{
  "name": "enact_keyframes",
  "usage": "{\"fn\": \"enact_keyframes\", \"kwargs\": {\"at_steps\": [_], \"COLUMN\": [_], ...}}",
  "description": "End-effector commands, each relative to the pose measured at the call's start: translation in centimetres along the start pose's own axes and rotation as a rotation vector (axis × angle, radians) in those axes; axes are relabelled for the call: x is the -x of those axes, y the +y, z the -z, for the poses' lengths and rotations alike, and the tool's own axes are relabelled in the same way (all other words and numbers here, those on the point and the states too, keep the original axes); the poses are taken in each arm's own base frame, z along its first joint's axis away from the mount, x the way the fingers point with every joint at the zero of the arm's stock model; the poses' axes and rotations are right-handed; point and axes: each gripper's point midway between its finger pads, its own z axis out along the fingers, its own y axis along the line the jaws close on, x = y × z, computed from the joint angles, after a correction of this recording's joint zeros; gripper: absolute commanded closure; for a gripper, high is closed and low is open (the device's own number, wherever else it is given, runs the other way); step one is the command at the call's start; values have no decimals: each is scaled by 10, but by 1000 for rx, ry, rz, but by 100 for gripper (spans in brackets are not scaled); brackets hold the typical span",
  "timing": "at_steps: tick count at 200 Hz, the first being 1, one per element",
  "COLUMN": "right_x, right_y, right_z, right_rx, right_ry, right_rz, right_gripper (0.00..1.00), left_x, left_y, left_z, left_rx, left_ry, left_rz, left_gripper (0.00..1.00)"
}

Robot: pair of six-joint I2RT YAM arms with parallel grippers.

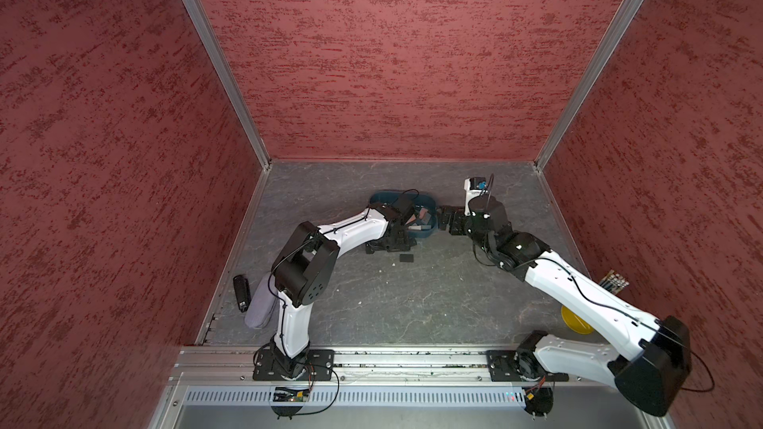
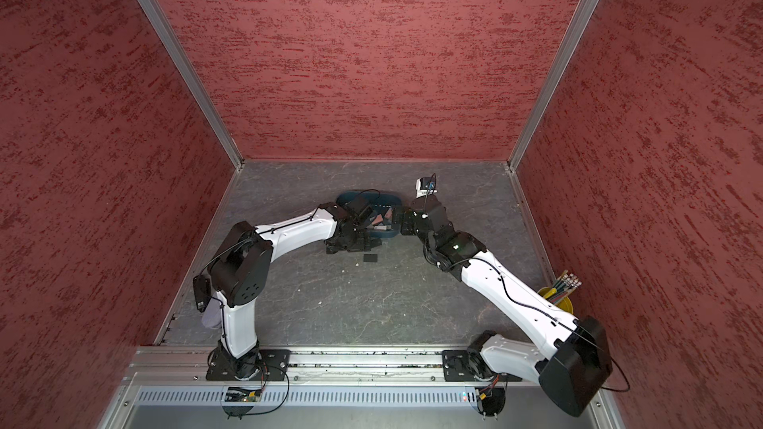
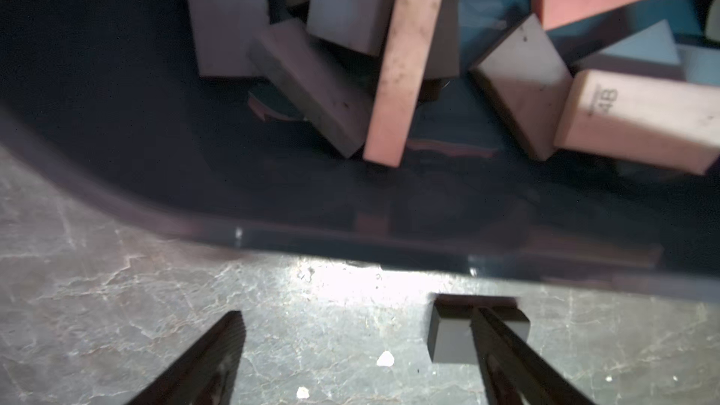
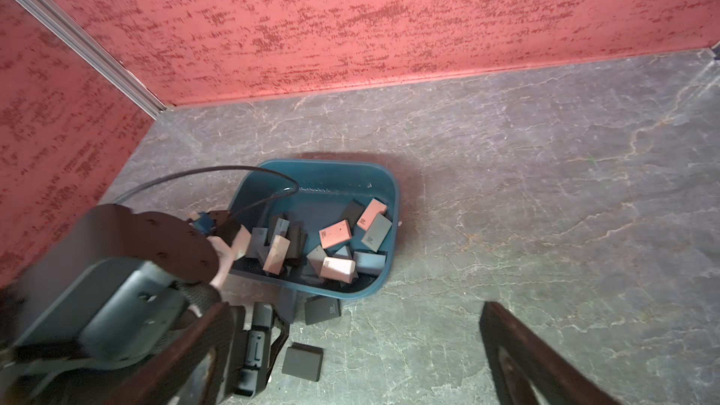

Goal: Put the eraser in the storage box
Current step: Pick up the eraser from the center of the board.

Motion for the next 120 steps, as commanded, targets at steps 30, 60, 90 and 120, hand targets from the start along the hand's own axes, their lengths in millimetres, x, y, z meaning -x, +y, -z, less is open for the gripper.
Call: {"fn": "enact_keyframes", "kwargs": {"at_steps": [30, 60, 90, 120], "right_x": [1, 1, -3, -9], "right_y": [-1, 3, 6, 6], "right_z": [11, 12, 10, 7], "right_rx": [26, 49, 71, 76], "right_ry": [-18, -20, -12, 2], "right_rz": [-25, -29, -32, -33], "right_gripper": [1, 1, 1, 1], "left_x": [5, 5, 7, 9], "left_y": [-4, -6, -9, -11], "left_z": [-16, -22, -25, -26], "left_rx": [27, 35, 38, 44], "left_ry": [-14, -11, -15, -21], "left_rz": [1, -1, -2, 4], "left_gripper": [23, 28, 32, 33]}}
